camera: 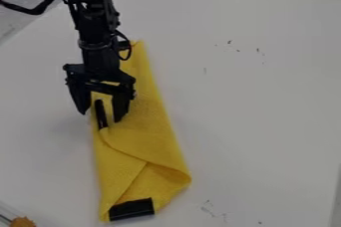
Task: Unfold the cloth from left to right
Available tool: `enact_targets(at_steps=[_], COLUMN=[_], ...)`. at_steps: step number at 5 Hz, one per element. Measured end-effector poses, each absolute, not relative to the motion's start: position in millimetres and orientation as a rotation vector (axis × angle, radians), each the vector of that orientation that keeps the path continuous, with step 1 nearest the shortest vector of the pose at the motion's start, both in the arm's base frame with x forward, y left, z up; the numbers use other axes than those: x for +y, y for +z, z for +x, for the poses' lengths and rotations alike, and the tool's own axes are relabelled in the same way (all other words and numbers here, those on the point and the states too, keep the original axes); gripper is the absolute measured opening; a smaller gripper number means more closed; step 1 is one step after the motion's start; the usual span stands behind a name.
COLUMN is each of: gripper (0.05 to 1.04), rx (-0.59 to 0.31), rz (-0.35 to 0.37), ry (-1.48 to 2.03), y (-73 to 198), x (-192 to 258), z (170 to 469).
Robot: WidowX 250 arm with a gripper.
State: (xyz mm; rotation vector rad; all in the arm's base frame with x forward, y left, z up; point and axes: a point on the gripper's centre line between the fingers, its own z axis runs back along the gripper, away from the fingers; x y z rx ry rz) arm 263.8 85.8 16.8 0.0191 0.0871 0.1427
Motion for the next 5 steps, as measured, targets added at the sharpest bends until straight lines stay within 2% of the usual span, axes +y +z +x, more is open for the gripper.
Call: enact_targets(at_steps=[1, 3, 4, 5], gripper=[0.957, 0.374, 0.161, 0.064], rx=[0.090, 0.080, 0.067, 0.066], rz=[0.028, 0.034, 0.024, 0.024], ry=[0.136, 0.141, 0.143, 0.147], y=[16.8, 19.6, 19.4, 19.4], x=[86.0, 87.6, 86.2, 86.3], z=[263.5, 267.5, 269.6, 269.9])
